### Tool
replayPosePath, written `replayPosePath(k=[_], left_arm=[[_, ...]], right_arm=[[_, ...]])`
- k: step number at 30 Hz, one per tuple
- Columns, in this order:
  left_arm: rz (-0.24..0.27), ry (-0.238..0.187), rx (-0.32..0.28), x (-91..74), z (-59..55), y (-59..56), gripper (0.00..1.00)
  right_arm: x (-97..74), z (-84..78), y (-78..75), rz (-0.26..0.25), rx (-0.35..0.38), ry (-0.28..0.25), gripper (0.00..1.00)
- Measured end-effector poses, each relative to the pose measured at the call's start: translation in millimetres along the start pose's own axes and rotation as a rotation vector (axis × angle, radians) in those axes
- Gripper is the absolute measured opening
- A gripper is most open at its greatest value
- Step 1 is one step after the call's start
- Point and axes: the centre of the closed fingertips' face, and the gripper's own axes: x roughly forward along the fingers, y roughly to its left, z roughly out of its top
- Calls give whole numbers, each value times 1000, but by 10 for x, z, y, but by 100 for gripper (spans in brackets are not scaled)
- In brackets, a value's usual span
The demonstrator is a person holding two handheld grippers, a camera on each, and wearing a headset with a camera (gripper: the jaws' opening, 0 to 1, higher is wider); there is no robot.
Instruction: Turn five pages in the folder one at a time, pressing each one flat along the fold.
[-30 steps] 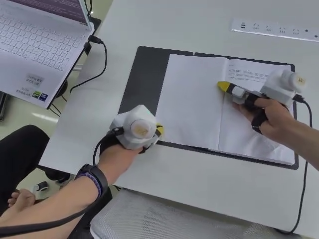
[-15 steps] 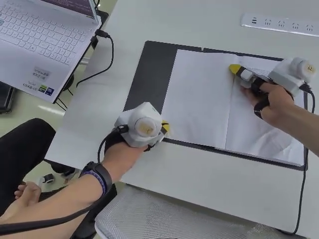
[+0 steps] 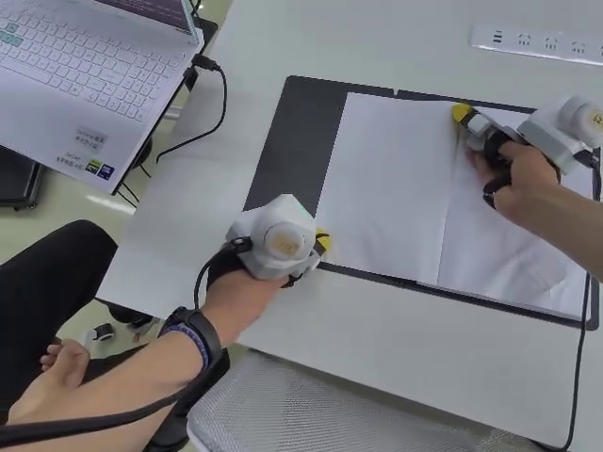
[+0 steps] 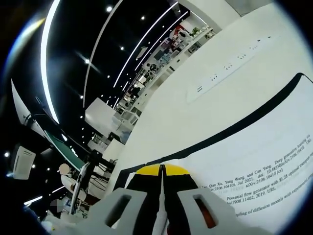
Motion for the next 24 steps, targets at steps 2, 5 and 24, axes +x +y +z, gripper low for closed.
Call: replayPosePath(k=[2,5,24], left_arm=[[1,-1,-2,0,-1,3,0],[-1,-5,-14,3,-7,12,0],[-5,-4,-2,25,-17,17,0]], right_arm=[[49,38,-24,-7,3,-7,0],[63,45,-41,-5,14,-4,0],[-178,-253,90,100,-80,119,0]])
